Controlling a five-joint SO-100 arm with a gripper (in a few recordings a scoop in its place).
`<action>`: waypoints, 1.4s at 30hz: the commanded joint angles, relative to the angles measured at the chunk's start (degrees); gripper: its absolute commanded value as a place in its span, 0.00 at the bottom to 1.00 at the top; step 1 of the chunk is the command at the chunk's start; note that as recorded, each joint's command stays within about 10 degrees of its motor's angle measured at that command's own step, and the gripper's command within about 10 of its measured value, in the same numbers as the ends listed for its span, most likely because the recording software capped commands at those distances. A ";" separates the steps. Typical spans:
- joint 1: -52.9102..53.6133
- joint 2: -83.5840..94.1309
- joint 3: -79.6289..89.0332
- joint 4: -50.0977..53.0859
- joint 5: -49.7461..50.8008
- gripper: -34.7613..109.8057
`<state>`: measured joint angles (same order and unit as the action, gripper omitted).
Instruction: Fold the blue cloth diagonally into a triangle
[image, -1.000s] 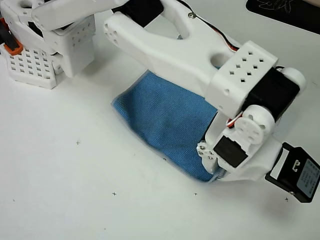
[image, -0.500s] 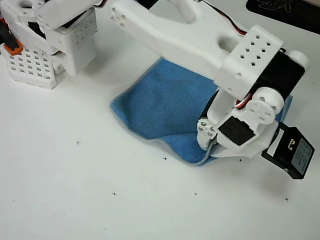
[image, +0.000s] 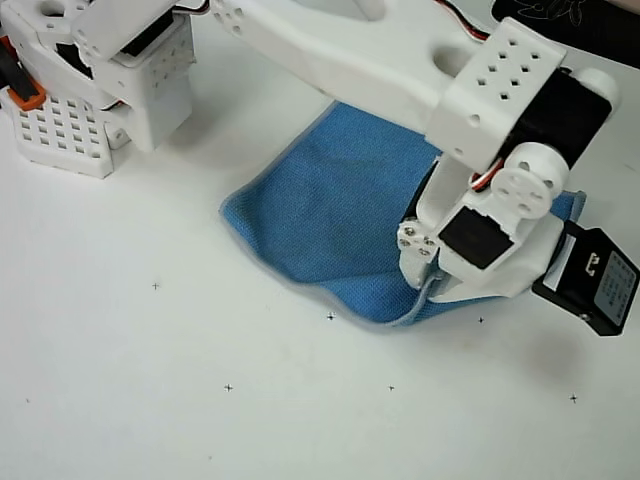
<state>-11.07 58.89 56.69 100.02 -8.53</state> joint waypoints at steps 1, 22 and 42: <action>-0.18 10.00 -3.52 1.76 -1.93 0.24; -5.54 18.53 -1.49 1.76 -0.35 0.24; -7.47 31.53 17.05 1.76 5.45 0.24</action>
<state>-16.44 81.30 77.70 100.02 -3.25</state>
